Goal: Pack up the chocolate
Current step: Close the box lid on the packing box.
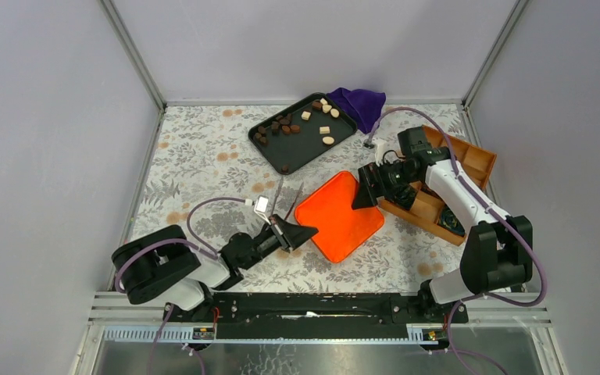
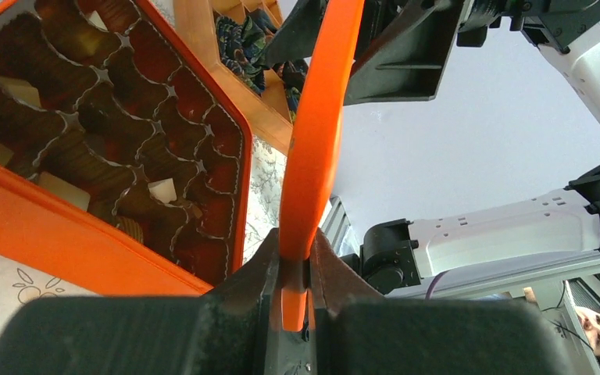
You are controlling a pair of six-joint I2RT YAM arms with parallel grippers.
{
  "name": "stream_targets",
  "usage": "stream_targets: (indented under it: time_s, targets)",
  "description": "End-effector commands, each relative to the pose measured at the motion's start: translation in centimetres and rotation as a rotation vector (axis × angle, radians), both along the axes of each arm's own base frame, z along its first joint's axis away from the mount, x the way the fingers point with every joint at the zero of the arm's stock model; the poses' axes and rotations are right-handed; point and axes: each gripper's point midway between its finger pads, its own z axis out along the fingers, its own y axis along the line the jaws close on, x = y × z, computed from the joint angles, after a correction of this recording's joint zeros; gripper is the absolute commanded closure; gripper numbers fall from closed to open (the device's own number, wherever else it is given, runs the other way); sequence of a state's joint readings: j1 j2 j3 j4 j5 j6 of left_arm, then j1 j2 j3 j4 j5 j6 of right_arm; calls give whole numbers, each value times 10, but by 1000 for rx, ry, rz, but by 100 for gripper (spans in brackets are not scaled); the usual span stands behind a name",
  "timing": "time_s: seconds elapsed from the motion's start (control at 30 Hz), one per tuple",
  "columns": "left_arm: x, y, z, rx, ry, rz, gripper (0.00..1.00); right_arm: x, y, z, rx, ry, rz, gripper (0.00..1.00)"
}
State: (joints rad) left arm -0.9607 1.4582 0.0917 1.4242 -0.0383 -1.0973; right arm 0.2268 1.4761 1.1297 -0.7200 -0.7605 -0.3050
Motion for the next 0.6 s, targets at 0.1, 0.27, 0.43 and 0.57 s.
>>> stream_targets:
  time_s: [0.1,0.27,0.43,0.57]
  targets:
    - [-2,-8,59,-166,-150,-76,100,23,-19,20,17,-104,-84,0]
    - [-2,-9,60,-162,-162,-125,100,22,-27,24,45,-109,-94,0]
    - [1,-9,50,-144,-129,-143,100,23,-35,37,87,-151,-119,0]
    - [6,-14,38,-130,-82,-147,100,26,-43,49,99,-219,-164,0]
